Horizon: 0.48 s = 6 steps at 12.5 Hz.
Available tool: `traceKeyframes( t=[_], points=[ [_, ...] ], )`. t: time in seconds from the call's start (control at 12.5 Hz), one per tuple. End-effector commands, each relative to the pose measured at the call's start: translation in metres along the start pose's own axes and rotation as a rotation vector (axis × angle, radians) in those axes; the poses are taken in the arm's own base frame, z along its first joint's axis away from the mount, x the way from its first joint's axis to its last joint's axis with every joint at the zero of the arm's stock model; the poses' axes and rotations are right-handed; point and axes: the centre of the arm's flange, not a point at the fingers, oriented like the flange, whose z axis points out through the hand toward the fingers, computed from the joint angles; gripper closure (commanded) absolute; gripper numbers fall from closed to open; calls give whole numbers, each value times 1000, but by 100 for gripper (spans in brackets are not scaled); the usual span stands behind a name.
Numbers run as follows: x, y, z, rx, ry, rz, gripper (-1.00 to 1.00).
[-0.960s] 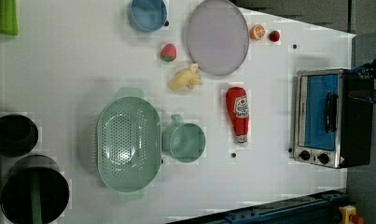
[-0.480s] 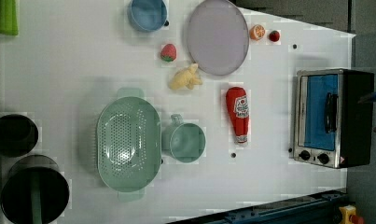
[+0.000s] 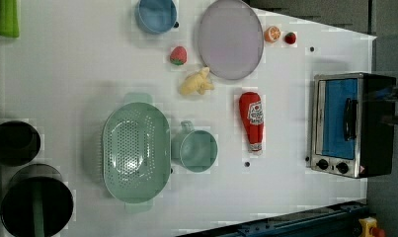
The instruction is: Pick Ketchup from the table and place it in strainer.
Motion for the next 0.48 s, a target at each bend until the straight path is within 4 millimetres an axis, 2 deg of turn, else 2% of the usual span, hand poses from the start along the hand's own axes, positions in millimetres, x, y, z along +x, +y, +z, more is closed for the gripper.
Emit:
traceKeyframes(
  t=[0.08,0.32,0.48],
  points=[
    [6,-15,77,-13,-58,-455,-100],
    [9,-22,126,0,-5,-743,-100],
    [7,-22,162,2,23,-785,-100]
  ],
)
